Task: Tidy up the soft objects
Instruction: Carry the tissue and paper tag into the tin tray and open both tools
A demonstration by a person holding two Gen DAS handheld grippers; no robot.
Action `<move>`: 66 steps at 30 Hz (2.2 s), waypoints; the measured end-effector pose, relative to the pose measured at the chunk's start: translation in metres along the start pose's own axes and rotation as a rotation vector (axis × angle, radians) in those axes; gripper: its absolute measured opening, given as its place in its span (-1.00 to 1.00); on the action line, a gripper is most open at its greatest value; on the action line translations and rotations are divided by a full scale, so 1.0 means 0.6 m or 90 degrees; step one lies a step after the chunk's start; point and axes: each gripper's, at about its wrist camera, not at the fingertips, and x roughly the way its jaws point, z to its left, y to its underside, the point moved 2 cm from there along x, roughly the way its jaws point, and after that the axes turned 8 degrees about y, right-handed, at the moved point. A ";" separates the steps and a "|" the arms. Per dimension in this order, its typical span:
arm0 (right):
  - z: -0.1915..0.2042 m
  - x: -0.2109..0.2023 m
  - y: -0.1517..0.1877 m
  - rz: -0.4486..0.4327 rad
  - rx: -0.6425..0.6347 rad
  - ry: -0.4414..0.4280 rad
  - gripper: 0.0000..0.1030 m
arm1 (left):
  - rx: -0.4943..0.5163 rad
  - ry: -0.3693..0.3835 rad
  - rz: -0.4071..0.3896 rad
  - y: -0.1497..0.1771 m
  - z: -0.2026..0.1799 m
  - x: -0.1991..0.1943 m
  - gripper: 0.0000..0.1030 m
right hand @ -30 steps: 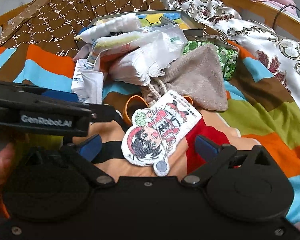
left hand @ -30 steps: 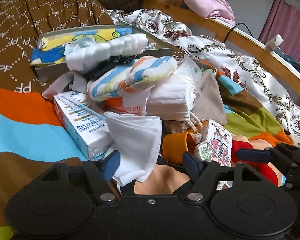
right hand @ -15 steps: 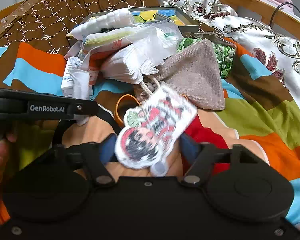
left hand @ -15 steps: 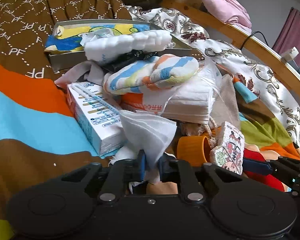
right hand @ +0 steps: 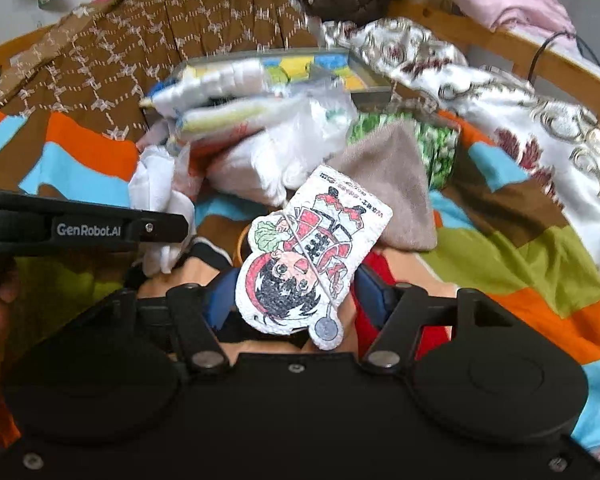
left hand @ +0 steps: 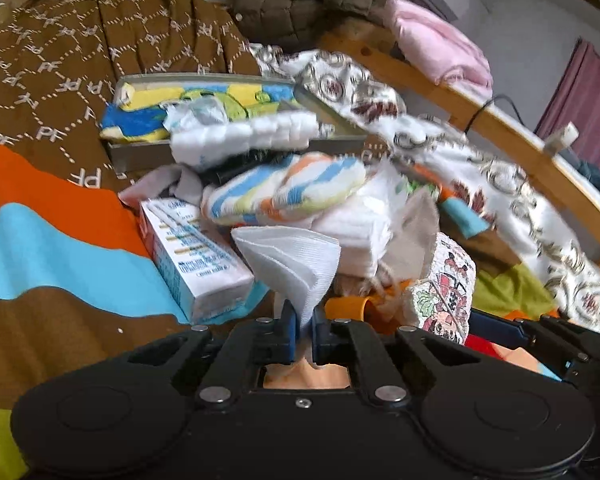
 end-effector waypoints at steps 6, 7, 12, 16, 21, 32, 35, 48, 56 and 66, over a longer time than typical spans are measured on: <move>-0.007 -0.035 -0.011 -0.066 0.004 -0.003 0.07 | -0.016 0.004 -0.049 -0.021 -0.006 -0.041 -0.88; -0.009 -0.041 -0.013 -0.078 0.006 -0.004 0.07 | -0.016 0.005 -0.055 -0.024 -0.007 -0.046 -0.88; -0.024 -0.066 -0.032 -0.139 0.015 -0.007 0.07 | -0.010 0.004 -0.093 -0.048 -0.014 -0.069 -0.88; -0.044 -0.078 -0.060 -0.185 0.035 -0.022 0.07 | -0.010 0.007 -0.131 -0.079 -0.017 -0.086 -0.88; -0.068 -0.060 -0.135 -0.266 0.051 -0.030 0.07 | 0.011 -0.013 -0.164 -0.149 -0.014 -0.088 -0.87; -0.082 0.090 -0.330 -0.294 0.048 -0.076 0.07 | 0.062 -0.088 -0.155 -0.333 0.023 0.031 -0.87; -0.081 0.138 -0.359 -0.260 0.044 -0.086 0.07 | 0.071 -0.124 -0.123 -0.361 0.036 0.086 -0.87; -0.128 0.334 -0.415 -0.064 0.096 -0.142 0.07 | 0.044 -0.227 0.003 -0.412 0.071 0.272 -0.87; -0.110 0.403 -0.377 -0.009 0.098 -0.168 0.08 | 0.012 -0.269 0.050 -0.414 0.083 0.317 -0.80; -0.121 0.408 -0.373 -0.005 0.114 -0.201 0.42 | -0.047 -0.314 0.049 -0.419 0.097 0.309 -0.01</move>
